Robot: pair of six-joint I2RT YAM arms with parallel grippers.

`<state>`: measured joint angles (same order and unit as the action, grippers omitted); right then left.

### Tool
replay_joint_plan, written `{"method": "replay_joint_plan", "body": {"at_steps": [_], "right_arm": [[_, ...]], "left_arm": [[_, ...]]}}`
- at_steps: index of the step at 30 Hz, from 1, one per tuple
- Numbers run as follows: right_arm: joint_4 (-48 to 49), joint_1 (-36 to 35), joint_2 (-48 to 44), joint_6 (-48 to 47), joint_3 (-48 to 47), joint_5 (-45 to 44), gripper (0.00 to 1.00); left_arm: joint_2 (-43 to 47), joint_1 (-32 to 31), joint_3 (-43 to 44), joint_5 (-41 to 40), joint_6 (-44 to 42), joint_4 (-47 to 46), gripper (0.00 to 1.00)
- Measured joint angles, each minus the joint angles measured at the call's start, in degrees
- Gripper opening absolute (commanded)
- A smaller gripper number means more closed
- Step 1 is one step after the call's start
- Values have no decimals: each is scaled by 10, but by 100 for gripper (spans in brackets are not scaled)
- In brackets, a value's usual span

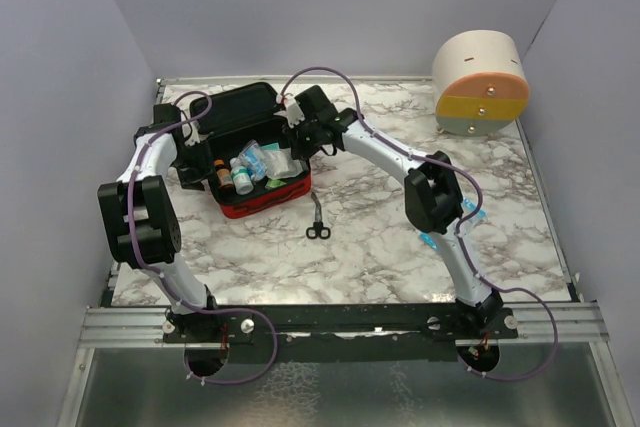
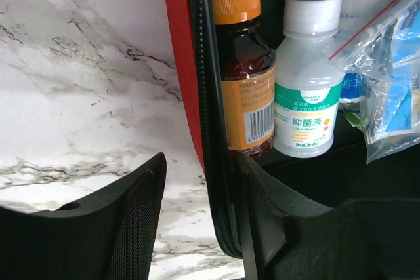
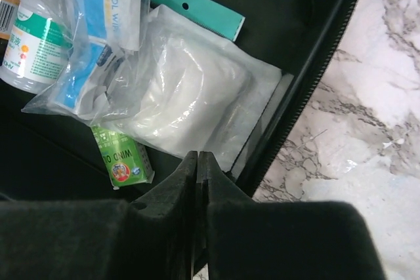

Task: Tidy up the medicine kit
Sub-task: Pick up the lid from the medicine box.

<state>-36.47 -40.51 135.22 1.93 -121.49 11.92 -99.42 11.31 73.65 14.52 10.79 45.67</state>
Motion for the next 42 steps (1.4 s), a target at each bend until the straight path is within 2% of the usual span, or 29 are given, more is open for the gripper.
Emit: {"method": "replay_joint_plan", "body": {"at_steps": [2, 4, 10, 17, 23, 32, 34, 36, 38, 39, 40, 42], "right_arm": [[5, -2, -1, 1, 9, 5, 20], [14, -5, -10, 3, 26, 6, 22], [9, -3, -33, 2, 32, -15, 21], [-8, 1, -32, -3, 15, -33, 15], [-9, 1, -32, -3, 17, -36, 16], [2, 1, -32, -3, 28, -67, 25], [2, 0, -32, -3, 28, -72, 25], [1, 0, -32, -3, 28, -75, 20], [-2, 0, -32, -6, 28, -81, 9], [-3, 0, -31, -6, 27, -82, 2], [-7, 0, -30, -6, 23, -82, 1], [-13, -2, -28, -6, 14, -83, 1]], "left_arm": [[-4, -1, 0, 0, 0, -1, 48], [-5, -1, 0, 0, 0, -1, 48], [-5, -2, 0, -2, 0, -2, 47], [-5, -2, 0, -2, -2, -2, 47], [-6, -2, 0, -2, -2, -2, 47], [-9, -2, 0, -2, -2, -3, 47], [-9, -2, 0, -2, -2, -3, 47], [-9, -2, 0, -2, -2, -3, 46], [-9, -2, 0, -2, -2, -3, 39], [-9, -2, 0, -2, -2, -3, 30], [-9, -2, 0, -2, -1, -3, 18], [-9, -5, 0, 8, 2, -6, 2]]}}
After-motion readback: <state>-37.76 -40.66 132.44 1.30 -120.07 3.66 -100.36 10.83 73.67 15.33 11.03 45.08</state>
